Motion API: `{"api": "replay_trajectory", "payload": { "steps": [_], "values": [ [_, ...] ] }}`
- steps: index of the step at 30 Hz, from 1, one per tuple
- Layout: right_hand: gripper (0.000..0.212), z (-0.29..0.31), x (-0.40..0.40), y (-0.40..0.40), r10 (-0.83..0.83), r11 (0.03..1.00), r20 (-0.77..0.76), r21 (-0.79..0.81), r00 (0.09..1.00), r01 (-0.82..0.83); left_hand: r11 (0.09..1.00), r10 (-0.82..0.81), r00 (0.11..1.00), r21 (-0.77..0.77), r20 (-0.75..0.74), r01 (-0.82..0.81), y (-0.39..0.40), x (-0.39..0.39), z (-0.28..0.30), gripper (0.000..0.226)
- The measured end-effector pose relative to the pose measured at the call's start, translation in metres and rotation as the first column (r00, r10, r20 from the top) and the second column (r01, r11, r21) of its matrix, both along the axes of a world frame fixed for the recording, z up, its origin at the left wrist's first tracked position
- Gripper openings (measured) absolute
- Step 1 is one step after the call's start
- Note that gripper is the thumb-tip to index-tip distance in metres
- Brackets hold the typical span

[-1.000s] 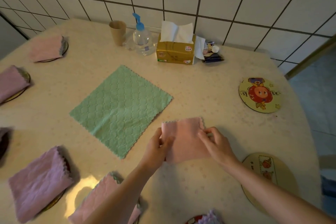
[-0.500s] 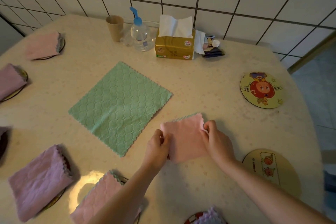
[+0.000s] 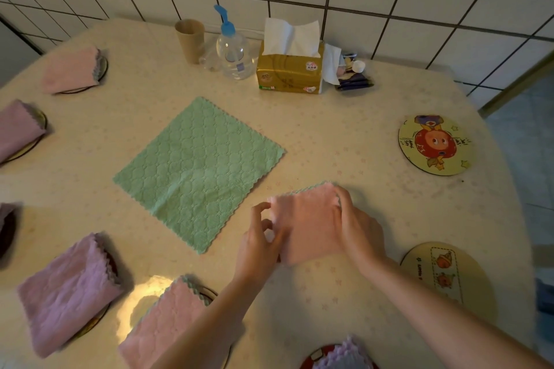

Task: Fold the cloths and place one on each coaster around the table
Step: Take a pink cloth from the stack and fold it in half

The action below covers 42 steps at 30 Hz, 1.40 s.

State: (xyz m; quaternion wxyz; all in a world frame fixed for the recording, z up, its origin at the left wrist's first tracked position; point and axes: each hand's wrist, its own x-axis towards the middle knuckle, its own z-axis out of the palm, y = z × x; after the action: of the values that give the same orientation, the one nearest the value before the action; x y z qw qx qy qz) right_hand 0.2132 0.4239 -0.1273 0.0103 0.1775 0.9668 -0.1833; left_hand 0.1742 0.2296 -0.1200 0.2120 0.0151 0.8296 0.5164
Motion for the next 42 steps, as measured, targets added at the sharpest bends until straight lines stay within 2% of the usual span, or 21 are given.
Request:
{"api": "replay_trajectory", "payload": {
  "steps": [3, 5, 7, 9, 11, 13, 14, 18, 21, 23, 25, 27, 29, 30, 32, 34, 36, 38, 40, 42],
  "values": [
    [0.04, 0.004, -0.003, 0.0, -0.069, 0.997, -0.012, -0.021, 0.998, 0.069, 1.0, -0.008, 0.997, -0.022, -0.078, 0.006, 0.003, -0.003, -0.002, 0.036],
    [0.039, 0.004, -0.003, 0.0, -0.115, 0.993, -0.012, -0.018, 0.993, 0.115, 0.999, 0.033, 0.997, -0.039, -0.07, -0.036, 0.005, -0.004, -0.004, 0.035],
    [0.04, 0.006, -0.003, 0.001, -0.094, 0.995, 0.0, -0.018, 0.996, 0.094, 0.994, 0.067, 0.996, -0.087, -0.067, -0.073, 0.009, -0.004, -0.004, 0.037],
    [0.047, 0.009, -0.002, 0.001, -0.007, 1.0, 0.076, -0.018, 0.997, 0.008, 0.974, 0.044, 0.991, -0.214, -0.129, -0.071, 0.011, -0.003, -0.001, 0.039],
    [0.054, 0.012, -0.003, 0.0, 0.071, 0.997, 0.174, 0.0, 0.982, -0.072, 0.909, -0.148, 0.95, -0.416, -0.273, 0.022, 0.007, -0.001, 0.002, 0.042],
    [0.056, 0.012, -0.003, 0.0, 0.073, 0.997, 0.187, 0.001, 0.98, -0.074, 0.803, -0.397, 0.828, -0.587, -0.395, 0.105, 0.0, 0.003, -0.004, 0.044],
    [0.058, 0.01, -0.003, 0.0, 0.069, 0.997, 0.192, 0.023, 0.979, -0.075, 0.751, -0.467, 0.783, -0.652, -0.411, 0.106, -0.004, 0.003, -0.009, 0.049],
    [0.074, 0.008, -0.005, -0.005, 0.067, 0.981, 0.242, 0.162, 0.968, -0.108, 0.576, -0.595, 0.726, -0.813, -0.345, 0.086, -0.01, 0.001, -0.022, 0.073],
    [0.077, 0.009, -0.006, -0.007, 0.028, 0.981, 0.243, 0.181, 0.97, -0.074, 0.537, -0.592, 0.757, -0.836, -0.277, 0.115, -0.009, -0.001, -0.022, 0.077],
    [0.076, 0.011, -0.003, -0.008, -0.002, 0.982, 0.265, 0.182, 0.964, -0.048, 0.545, -0.572, 0.784, -0.825, -0.239, 0.146, -0.006, 0.001, -0.013, 0.077],
    [0.067, 0.014, -0.002, -0.008, -0.086, 0.989, 0.24, 0.141, 0.967, 0.053, 0.588, -0.523, 0.837, -0.78, -0.164, 0.214, -0.003, 0.001, -0.006, 0.076],
    [0.051, 0.019, -0.002, -0.007, -0.236, 0.971, 0.185, 0.023, 0.954, 0.236, 0.751, -0.397, 0.911, -0.61, -0.114, 0.251, 0.003, 0.0, 0.001, 0.081],
    [0.038, 0.021, -0.004, -0.005, -0.324, 0.923, 0.187, -0.152, 0.927, 0.354, 0.927, -0.185, 0.981, -0.343, -0.063, 0.153, 0.009, 0.001, 0.005, 0.084],
    [0.035, 0.021, -0.008, -0.004, -0.338, 0.893, 0.209, -0.236, 0.918, 0.383, 0.967, -0.07, 0.997, -0.247, -0.02, 0.063, 0.012, 0.0, 0.005, 0.084],
    [0.034, 0.022, -0.013, -0.003, -0.348, 0.823, 0.261, -0.376, 0.901, 0.426, 0.984, 0.155, 0.981, -0.106, 0.12, -0.142, 0.017, -0.005, 0.009, 0.081],
    [0.037, 0.025, -0.018, -0.001, -0.373, 0.754, 0.325, -0.439, 0.869, 0.488, 0.945, 0.311, 0.9, -0.002, 0.307, -0.326, 0.023, -0.008, 0.016, 0.074],
    [0.043, 0.028, -0.022, 0.0, -0.399, 0.699, 0.389, -0.457, 0.83, 0.55, 0.892, 0.398, 0.812, 0.026, 0.426, -0.451, 0.025, -0.013, 0.018, 0.063],
    [0.043, 0.032, -0.022, 0.003, -0.403, 0.671, 0.425, -0.465, 0.81, 0.578, 0.869, 0.391, 0.748, 0.053, 0.536, -0.492, 0.025, -0.015, 0.021, 0.045],
    [0.034, 0.037, -0.017, 0.008, -0.406, 0.637, 0.435, -0.496, 0.804, 0.59, 0.893, 0.317, 0.755, 0.087, 0.574, -0.441, 0.026, -0.013, 0.027, 0.022],
    [0.027, 0.042, -0.007, 0.017, -0.393, 0.605, 0.419, -0.553, 0.819, 0.573, 0.916, 0.294, 0.779, 0.069, 0.554, -0.395, 0.028, -0.008, 0.032, 0.011]
  ]
}}
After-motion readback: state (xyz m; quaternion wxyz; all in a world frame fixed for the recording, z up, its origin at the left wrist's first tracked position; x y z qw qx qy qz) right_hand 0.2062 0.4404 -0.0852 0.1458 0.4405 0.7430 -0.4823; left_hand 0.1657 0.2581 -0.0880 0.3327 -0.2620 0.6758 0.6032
